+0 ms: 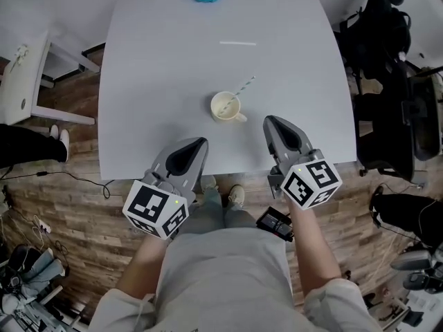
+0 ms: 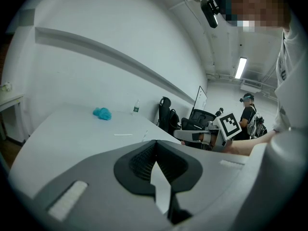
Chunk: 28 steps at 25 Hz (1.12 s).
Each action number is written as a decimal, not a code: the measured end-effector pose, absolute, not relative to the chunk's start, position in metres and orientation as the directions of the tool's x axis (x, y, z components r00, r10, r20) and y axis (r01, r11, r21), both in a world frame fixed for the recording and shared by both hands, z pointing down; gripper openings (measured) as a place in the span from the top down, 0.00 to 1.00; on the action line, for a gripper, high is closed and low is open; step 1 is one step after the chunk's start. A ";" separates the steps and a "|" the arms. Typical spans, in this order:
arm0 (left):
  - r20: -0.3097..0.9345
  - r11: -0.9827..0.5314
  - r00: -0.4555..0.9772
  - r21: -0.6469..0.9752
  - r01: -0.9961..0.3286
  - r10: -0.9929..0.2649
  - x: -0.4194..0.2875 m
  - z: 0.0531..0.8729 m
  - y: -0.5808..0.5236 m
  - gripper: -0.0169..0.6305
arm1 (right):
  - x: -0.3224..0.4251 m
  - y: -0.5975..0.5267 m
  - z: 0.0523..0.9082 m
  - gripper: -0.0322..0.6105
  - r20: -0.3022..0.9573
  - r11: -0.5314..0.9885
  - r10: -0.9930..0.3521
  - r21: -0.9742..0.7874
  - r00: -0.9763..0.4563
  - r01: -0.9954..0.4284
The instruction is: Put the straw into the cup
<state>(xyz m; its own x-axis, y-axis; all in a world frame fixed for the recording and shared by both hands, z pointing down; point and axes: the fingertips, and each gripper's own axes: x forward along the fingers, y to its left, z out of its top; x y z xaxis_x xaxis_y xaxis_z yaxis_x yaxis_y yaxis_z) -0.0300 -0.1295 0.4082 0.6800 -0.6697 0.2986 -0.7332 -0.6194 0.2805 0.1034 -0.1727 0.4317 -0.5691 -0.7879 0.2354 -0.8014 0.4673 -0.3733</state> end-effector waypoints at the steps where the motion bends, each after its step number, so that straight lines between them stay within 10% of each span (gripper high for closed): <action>1: 0.296 -0.621 0.680 0.277 -0.734 -0.671 -0.030 0.407 -0.126 0.95 | 0.101 -0.168 0.429 0.94 0.238 0.477 -0.781 -0.368 -0.577 -0.798; 28: 0.269 -0.608 0.656 0.245 -0.755 -0.705 -0.040 0.370 -0.067 0.95 | 0.072 -0.079 0.383 0.94 0.272 0.584 -0.703 -0.307 -0.657 -0.751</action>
<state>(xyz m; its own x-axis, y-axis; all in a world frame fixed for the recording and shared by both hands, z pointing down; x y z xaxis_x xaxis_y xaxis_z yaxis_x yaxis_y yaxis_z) -0.0396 -0.0668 0.3701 0.6559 -0.7051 0.2695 -0.7548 -0.6084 0.2453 0.0721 -0.0786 0.3826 -0.6574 -0.7027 0.2721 -0.7514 0.5841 -0.3071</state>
